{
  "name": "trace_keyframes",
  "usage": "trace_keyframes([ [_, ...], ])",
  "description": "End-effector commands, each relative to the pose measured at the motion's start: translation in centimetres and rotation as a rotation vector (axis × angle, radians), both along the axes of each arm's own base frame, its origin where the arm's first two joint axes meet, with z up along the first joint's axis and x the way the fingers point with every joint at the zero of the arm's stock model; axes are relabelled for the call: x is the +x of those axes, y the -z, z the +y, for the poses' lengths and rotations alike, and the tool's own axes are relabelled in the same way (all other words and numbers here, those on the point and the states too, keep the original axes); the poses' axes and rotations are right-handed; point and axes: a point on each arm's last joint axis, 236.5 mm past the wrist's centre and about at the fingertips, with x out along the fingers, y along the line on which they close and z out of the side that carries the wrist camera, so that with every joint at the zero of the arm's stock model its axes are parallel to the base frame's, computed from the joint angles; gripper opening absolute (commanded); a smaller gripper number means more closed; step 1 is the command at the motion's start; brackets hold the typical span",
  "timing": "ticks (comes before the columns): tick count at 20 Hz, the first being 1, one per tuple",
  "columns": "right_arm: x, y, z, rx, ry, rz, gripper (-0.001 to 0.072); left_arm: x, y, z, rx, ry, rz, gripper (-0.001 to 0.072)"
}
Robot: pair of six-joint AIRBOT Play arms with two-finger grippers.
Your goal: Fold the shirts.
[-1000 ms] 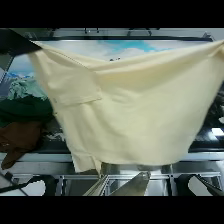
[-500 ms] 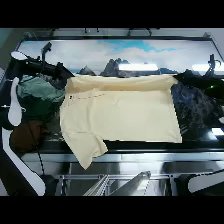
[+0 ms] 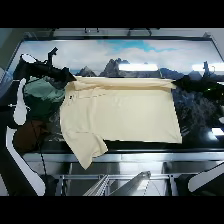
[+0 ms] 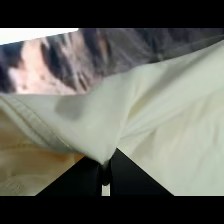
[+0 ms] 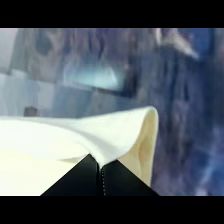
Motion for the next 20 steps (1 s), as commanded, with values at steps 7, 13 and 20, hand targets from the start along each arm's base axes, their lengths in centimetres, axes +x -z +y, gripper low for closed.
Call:
trace_keyframes([
  [7, -2.4, 3.4, 1.0, -0.076, -0.106, 0.101, 0.0114, -8.1, 4.2, 0.2, 0.190, 0.170, 0.302, 0.0013],
  [13, -7.9, 0.3, -4.1, -0.181, -0.154, 0.267, 0.0381, -7.9, -1.5, 3.9, 0.261, 0.062, 0.304, 0.0290],
  [20, -22.5, 1.1, -3.3, -0.054, -0.252, 0.579, 0.0381, -15.9, -7.0, 3.7, 0.107, -0.013, 0.349, 0.0287],
])
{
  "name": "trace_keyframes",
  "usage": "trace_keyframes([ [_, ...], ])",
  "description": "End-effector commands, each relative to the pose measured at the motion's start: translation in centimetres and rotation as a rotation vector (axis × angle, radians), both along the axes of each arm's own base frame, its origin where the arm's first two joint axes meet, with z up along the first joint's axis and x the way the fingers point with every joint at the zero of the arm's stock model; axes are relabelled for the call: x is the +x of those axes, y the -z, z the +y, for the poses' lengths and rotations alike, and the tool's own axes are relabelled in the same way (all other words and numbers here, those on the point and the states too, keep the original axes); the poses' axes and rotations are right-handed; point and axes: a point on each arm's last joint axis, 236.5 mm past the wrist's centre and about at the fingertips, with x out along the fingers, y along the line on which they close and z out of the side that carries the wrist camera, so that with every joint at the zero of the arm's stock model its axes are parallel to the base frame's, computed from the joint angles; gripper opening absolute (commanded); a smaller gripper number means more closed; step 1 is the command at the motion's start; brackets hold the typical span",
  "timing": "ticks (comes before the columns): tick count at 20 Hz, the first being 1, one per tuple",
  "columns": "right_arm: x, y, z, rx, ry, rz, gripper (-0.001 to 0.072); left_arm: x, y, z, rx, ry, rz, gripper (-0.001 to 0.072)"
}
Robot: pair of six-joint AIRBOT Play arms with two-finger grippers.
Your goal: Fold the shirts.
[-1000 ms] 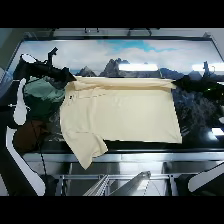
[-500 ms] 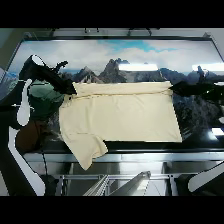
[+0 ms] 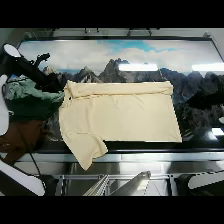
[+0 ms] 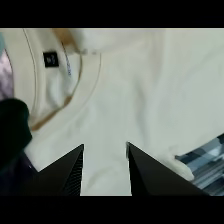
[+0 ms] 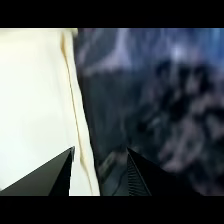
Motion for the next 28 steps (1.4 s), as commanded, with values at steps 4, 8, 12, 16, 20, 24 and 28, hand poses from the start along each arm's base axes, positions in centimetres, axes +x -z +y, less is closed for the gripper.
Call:
trace_keyframes([
  [4, -10.0, 4.7, 5.3, 0.071, -0.027, 0.148, 0.0382, -11.6, 0.8, -0.7, -0.027, -0.111, 0.059, 0.0167],
  [8, -11.4, 6.5, 9.2, 0.098, -0.117, 0.211, 0.0380, -20.0, 3.1, -1.8, -0.050, -0.164, 0.186, 0.0197],
  [12, -10.8, 6.5, 11.4, 0.069, -0.207, 0.195, 0.0362, -24.0, 6.5, -2.6, -0.030, -0.244, 0.183, 0.0198],
  [16, -10.9, 6.6, 11.8, 0.065, -0.222, 0.195, 0.0362, -25.8, 9.2, -3.0, -0.015, -0.294, 0.196, 0.0245],
  [20, -10.8, 6.6, 11.8, 0.066, -0.220, 0.195, 0.0362, -26.4, 11.4, -3.3, -0.028, -0.299, 0.284, 0.0246],
  [24, -10.8, 6.6, 11.8, 0.066, -0.218, 0.198, 0.0362, -22.7, 12.3, -6.5, -0.235, -0.346, 0.219, 0.0246],
  [28, -11.1, 6.3, 11.8, 0.080, -0.221, 0.207, 0.0362, -21.8, 13.0, -7.4, -0.315, -0.329, 0.257, 0.0214],
])
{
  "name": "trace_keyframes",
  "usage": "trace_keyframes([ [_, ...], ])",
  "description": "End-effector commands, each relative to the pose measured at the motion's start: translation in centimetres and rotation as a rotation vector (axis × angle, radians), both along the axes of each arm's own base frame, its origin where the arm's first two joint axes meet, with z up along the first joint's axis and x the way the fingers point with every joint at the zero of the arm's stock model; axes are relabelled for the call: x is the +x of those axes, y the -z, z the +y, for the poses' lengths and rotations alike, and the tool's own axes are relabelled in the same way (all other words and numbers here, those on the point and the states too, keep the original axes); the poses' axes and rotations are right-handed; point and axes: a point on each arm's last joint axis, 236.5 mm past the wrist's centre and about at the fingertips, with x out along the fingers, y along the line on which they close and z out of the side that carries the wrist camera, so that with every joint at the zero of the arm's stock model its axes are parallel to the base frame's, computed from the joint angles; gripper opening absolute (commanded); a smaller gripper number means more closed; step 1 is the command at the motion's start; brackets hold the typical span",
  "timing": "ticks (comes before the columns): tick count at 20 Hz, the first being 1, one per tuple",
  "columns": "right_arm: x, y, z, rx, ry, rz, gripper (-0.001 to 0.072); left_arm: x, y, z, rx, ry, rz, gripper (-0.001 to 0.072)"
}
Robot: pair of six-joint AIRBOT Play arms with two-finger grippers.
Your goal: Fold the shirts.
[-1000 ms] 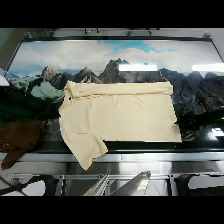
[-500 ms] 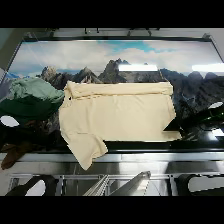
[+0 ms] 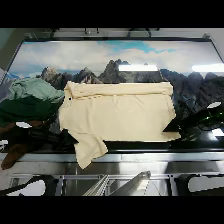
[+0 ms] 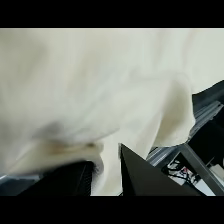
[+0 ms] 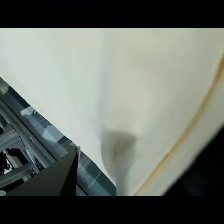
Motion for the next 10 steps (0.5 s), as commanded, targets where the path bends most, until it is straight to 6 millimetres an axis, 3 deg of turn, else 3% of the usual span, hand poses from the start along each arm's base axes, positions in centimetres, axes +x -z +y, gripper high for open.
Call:
trace_keyframes([
  [1, 1.9, 1.7, -1.4, -0.089, 0.072, -0.052, 0.0362, 2.0, 0.8, -0.4, -0.051, -0.014, -0.034, 0.0212],
  [2, 1.7, 1.4, -1.6, -0.078, 0.078, -0.043, 0.0360, 2.4, 0.5, -0.4, -0.057, -0.008, -0.041, 0.0056],
  [3, 1.5, 1.1, -1.8, -0.067, 0.087, -0.034, 0.0300, 2.9, 0.1, -0.2, -0.058, -0.006, -0.059, 0.0021],
  [4, 1.3, 0.9, -2.3, -0.057, 0.104, -0.024, 0.0215, 3.4, -0.2, 0.1, -0.050, -0.013, -0.079, 0.0021],
  [6, 1.2, 0.3, -3.5, -0.044, 0.170, 0.006, 0.0217, 3.9, -0.8, 1.1, -0.027, -0.047, -0.096, 0.0021],
  [7, 1.0, -0.1, -3.9, -0.030, 0.195, 0.019, 0.0131, 3.6, -0.7, 2.0, 0.002, -0.052, -0.081, 0.0021],
  [8, 0.9, -0.3, -4.3, -0.017, 0.214, 0.024, 0.0099, 3.1, -0.5, 2.8, 0.025, -0.047, -0.070, 0.0021],
  [10, 0.6, -0.7, -4.7, -0.004, 0.231, 0.036, 0.0098, 2.8, -0.8, 3.7, 0.032, -0.061, -0.063, 0.0022],
])
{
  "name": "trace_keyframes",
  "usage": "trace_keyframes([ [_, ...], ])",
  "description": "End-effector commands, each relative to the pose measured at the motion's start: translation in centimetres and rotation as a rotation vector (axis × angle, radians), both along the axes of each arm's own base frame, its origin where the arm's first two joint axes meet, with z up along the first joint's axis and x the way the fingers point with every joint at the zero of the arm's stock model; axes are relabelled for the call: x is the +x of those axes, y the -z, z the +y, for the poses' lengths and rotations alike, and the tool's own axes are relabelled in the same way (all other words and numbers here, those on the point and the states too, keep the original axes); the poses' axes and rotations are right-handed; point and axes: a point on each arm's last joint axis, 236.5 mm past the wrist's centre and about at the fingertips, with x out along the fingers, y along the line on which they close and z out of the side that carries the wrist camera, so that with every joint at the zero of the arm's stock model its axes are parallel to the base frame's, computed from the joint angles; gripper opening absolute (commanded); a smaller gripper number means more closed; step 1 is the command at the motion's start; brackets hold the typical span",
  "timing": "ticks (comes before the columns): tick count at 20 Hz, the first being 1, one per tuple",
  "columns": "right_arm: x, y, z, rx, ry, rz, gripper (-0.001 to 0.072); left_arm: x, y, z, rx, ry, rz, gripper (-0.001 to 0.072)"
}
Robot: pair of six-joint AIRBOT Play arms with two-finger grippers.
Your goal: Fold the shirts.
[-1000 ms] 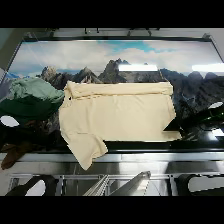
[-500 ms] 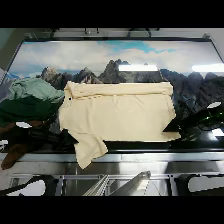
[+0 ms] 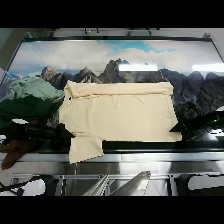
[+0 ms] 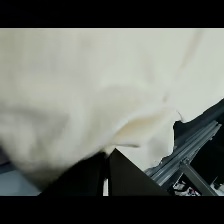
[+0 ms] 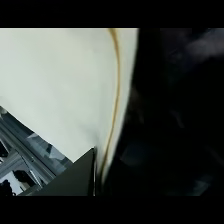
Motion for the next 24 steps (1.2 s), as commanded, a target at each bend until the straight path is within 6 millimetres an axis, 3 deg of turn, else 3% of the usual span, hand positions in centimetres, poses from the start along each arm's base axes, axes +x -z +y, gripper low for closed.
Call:
trace_keyframes([
  [1, -0.3, -1.0, -0.6, 0.044, 0.048, 0.022, 0.0083, -0.5, -0.8, 1.5, 0.002, -0.027, 0.019, 0.0022],
  [2, -0.4, -1.1, -0.5, 0.048, 0.046, 0.024, 0.0073, -0.4, -0.9, 1.7, 0.003, -0.036, 0.015, 0.0022],
  [3, -0.5, -1.2, -0.4, 0.053, 0.043, 0.027, 0.0014, -0.3, -1.0, 1.8, 0.004, -0.041, 0.013, 0.0022],
  [6, -0.7, -1.6, -0.2, 0.069, 0.045, 0.046, 0.0012, -0.4, -1.7, 1.2, -0.040, -0.033, 0.010, 0.0022],
  [8, -0.6, -2.2, -0.1, 0.077, 0.046, 0.037, 0.0011, 0.1, -3.6, -0.1, -0.128, -0.012, -0.036, 0.0022],
  [10, -0.5, -2.9, -0.5, 0.072, 0.042, 0.023, 0.0010, 0.3, -4.9, 0.4, -0.152, 0.020, -0.054, 0.0022],
  [13, 0.9, -4.4, -2.7, 0.048, 0.122, -0.014, 0.0010, 1.2, -6.1, 2.1, -0.172, -0.047, -0.037, 0.0022],
  [16, 2.0, -5.7, -2.3, 0.096, 0.161, -0.051, 0.0011, 1.3, -7.5, 0.6, -0.240, -0.028, -0.045, 0.0022],
  [20, 7.5, -10.3, -1.6, 0.248, 0.280, -0.251, 0.0012, 6.4, -13.7, -2.4, -0.354, 0.045, -0.261, 0.0022],
  [24, 13.2, -11.4, -1.5, 0.153, 0.289, -0.391, 0.0012, 14.9, -17.5, -1.2, -0.245, 0.029, -0.398, 0.0022],
])
